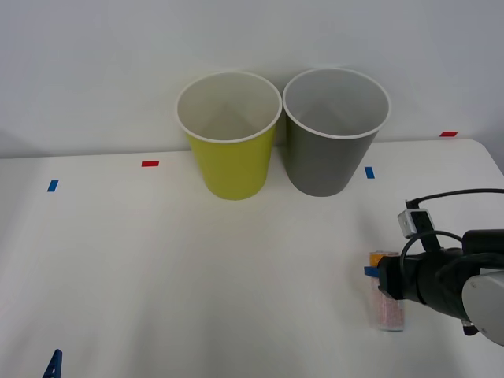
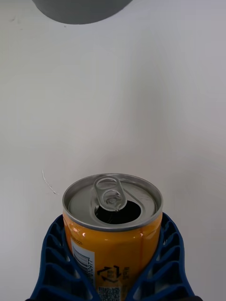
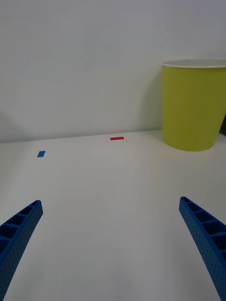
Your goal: Put cans in the gray bin and PET bottles in the light green bin.
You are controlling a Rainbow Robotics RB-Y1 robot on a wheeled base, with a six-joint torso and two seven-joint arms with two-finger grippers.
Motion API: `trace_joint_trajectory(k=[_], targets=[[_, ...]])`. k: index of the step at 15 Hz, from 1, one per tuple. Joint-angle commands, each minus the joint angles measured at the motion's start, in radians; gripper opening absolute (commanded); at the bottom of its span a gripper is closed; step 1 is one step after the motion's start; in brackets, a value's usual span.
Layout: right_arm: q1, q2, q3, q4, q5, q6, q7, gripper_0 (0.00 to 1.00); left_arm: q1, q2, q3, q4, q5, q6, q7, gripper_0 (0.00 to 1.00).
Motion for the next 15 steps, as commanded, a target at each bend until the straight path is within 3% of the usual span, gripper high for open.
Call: trace_joint_trajectory(k=[1,4,6,10,15], targets=[[0.061,0.102,-0.065,-0.086,0.034,-0.025,0.229,0.00,0.000,0.000,0.000,0.000,0.000,0.000,0.000,1.00],[0.105,0.164,-0.094,-0.148,0.056,-0.060,0.416,0.00,0.000,0.000,0.000,0.000,0.000,0.000,0.000,1.00],[0.128,0.202,-0.102,-0.197,0.062,-0.060,0.455,0.00,0.000,0.000,0.000,0.000,0.000,0.000,0.000,1.00],[0.130,0.234,-0.076,-0.293,0.068,-0.123,0.366,0.00,0.000,0.000,0.000,0.000,0.000,0.000,0.000,1.00],[0.079,0.237,0.021,-0.359,0.215,-0.181,0.195,0.00,0.000,0.000,0.000,0.000,0.000,0.000,0.000,1.00]])
